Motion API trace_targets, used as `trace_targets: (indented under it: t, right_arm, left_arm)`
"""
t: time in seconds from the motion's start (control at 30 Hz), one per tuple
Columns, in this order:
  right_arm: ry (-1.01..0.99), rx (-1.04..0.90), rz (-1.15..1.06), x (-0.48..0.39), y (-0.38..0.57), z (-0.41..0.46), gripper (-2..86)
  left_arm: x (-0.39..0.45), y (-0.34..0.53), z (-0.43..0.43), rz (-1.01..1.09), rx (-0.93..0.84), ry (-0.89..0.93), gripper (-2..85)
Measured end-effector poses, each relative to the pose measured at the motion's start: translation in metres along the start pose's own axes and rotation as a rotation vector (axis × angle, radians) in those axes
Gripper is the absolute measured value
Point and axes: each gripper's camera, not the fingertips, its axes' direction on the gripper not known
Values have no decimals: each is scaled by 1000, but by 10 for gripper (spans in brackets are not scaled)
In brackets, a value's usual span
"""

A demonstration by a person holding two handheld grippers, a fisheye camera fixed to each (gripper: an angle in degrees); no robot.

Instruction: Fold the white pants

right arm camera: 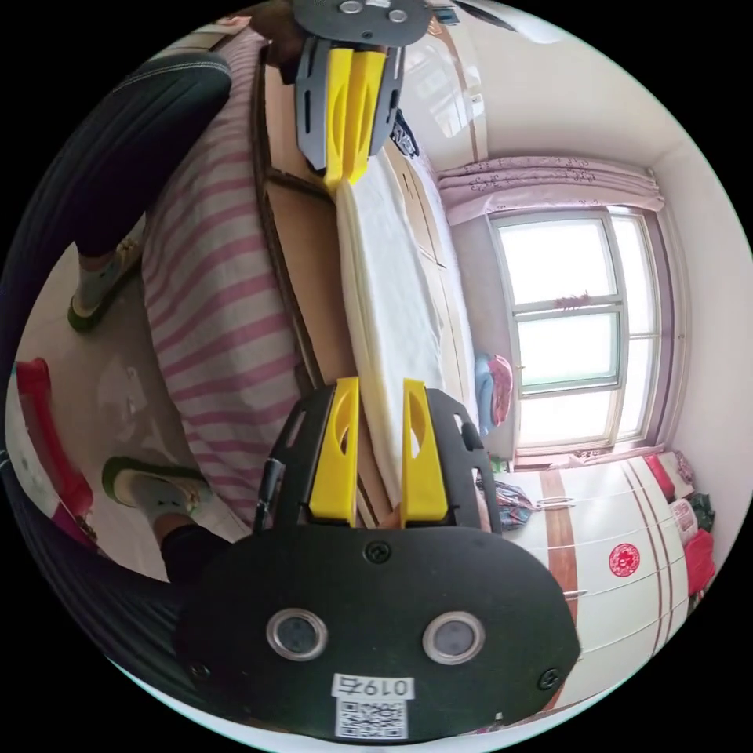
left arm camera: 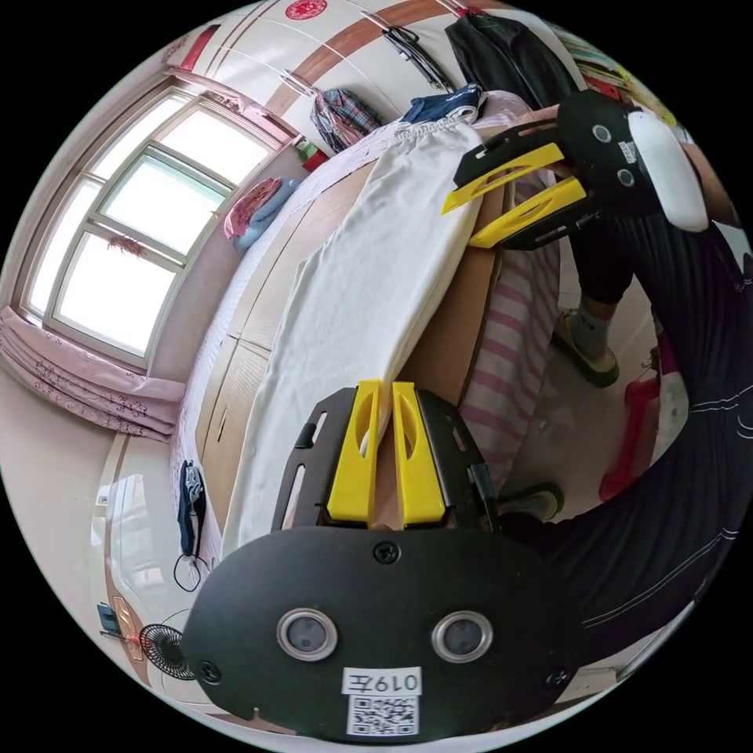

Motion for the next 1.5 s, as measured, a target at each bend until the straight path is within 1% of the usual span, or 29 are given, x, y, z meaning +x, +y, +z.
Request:
trace_targets:
  t: [0.1, 0.17, 0.3, 0.4, 0.53, 0.63, 0.73, 0.8, 0.93, 1.0, 1.07, 1.13, 1.2, 1.33, 1.5]
  right_arm:
    - [39, -26, -42, -2, 7, 6, 49]
    - [68, -6, -51, -5, 16, 4, 30]
    - [-22, 15, 39, 14, 23, -6, 24]
    - [-17, 25, 48, 19, 29, -8, 28]
    - [65, 14, 26, 19, 39, -14, 64]
    - [7, 2, 99, 42, 59, -25, 101]
    - [-65, -14, 199, 74, 89, -28, 115]
    - [-80, -19, 242, 88, 109, -24, 111]
    - [-53, -74, 238, 100, 145, -11, 104]
    - [-39, -73, 237, 104, 160, -10, 98]
    - [-21, -85, 219, 110, 177, -8, 94]
    - [2, -114, 192, 113, 188, -3, 94]
    - [12, -137, 170, 115, 199, 1, 93]
    - [26, -147, 101, 115, 213, 8, 90]
    - [87, -118, 0, 115, 217, 8, 89]
  left_arm:
    - [-14, 0, 0, -32, 3, 25, 15]
    - [-18, -1, -1, -31, -6, 21, 15]
    - [-12, -12, 1, 54, -76, -52, 15]
    - [-11, -19, 7, 91, -112, -81, 16]
    - [-23, -20, 3, 60, -107, -79, 14]
    - [-36, -19, -7, 5, -91, -58, 13]
    - [-52, -17, -29, -91, -31, -49, 13]
    - [-60, -21, -53, -167, 75, -13, 13]
    - [-56, -51, -70, -193, 164, 26, 12]
    - [-44, -85, -70, -156, 208, 78, 12]
    - [-31, -117, -64, -115, 217, 82, 11]
    - [-16, -149, -59, -56, 219, 60, 12]
    - [3, -187, -53, 14, 227, 2, 13]
    - [20, -226, -47, 105, 239, -10, 20]
    - [27, -258, -36, 184, 195, -70, 48]
